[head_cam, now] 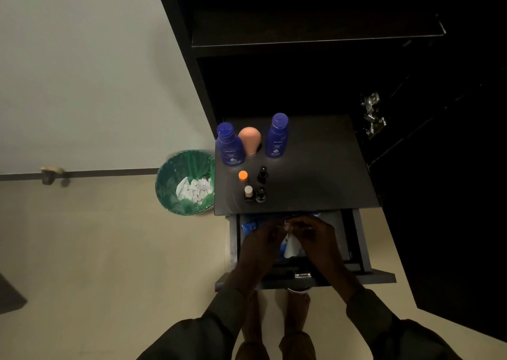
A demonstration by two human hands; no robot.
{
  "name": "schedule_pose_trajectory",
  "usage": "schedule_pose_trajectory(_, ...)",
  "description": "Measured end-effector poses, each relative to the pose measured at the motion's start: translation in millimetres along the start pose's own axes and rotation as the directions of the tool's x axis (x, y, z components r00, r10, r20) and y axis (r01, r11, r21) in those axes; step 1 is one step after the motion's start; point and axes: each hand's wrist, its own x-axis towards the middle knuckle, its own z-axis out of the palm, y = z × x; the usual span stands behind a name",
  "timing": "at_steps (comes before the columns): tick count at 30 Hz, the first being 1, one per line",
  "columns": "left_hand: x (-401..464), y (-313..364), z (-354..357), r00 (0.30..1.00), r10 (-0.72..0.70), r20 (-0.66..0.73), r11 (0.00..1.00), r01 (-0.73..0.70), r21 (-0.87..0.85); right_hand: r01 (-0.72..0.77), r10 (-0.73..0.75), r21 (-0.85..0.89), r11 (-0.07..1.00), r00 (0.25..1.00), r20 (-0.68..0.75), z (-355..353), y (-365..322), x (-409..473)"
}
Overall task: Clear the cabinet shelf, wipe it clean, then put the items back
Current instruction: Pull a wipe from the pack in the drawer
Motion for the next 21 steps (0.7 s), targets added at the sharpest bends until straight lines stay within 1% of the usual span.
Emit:
schedule_pose_trajectory(3, 6, -1, 3, 0.998, -0.035, -0.046, 0.999, 0.036, 0.01, 0.007, -0.007, -0.012, 1.0, 1.0, 0.006, -2, 0, 2)
schedule_pose_trajectory(5, 10, -1, 3, 0.995, -0.039, -0.09, 0.999, 0.042, 0.032, 0.003, -0.003, -0.006, 1.0, 0.999, 0.045, -5, -4, 2)
schedule_pose_trajectory(6, 13, -1, 2, 0.996, -0.031, -0.085, 0.997, 0.037, 0.066, 0.0, 0.0, -0.004, 1.0, 0.998, 0.059, -5, -5, 2)
schedule_pose_trajectory(9, 19, -4, -1, 0.998, -0.04, 0.057, 0.979, 0.027, 0.2, 0.015, -0.01, -0.065, 0.998, 0.997, 0.079, -5, -1, 3)
schedule_pose_trajectory(10, 20, -4, -1, 0.995, -0.053, 0.088, 0.977, 0.034, 0.209, 0.023, -0.015, -0.073, 0.997, 0.994, 0.107, -4, 2, 2)
schedule_pose_trajectory(11, 21, -3, -2, 0.994, -0.059, 0.091, 0.978, 0.039, 0.203, 0.018, -0.01, -0.065, 0.998, 0.992, 0.124, -4, 3, 1)
schedule_pose_trajectory(15, 18, 0, -1, 0.99, -0.124, -0.072, 0.991, 0.128, 0.044, 0.029, -0.025, -0.04, 0.999, 0.996, 0.082, -6, 2, -3)
schedule_pose_trajectory(18, 16, -5, -1, 0.977, -0.194, -0.091, 0.98, 0.196, 0.014, 0.031, -0.029, -0.028, 0.999, 0.996, 0.082, -10, -2, -6)
schedule_pose_trajectory(21, 14, -6, -2, 0.981, -0.157, -0.115, 0.983, 0.167, 0.078, 0.026, -0.029, 0.023, 0.999, 0.994, 0.108, -16, -3, -8)
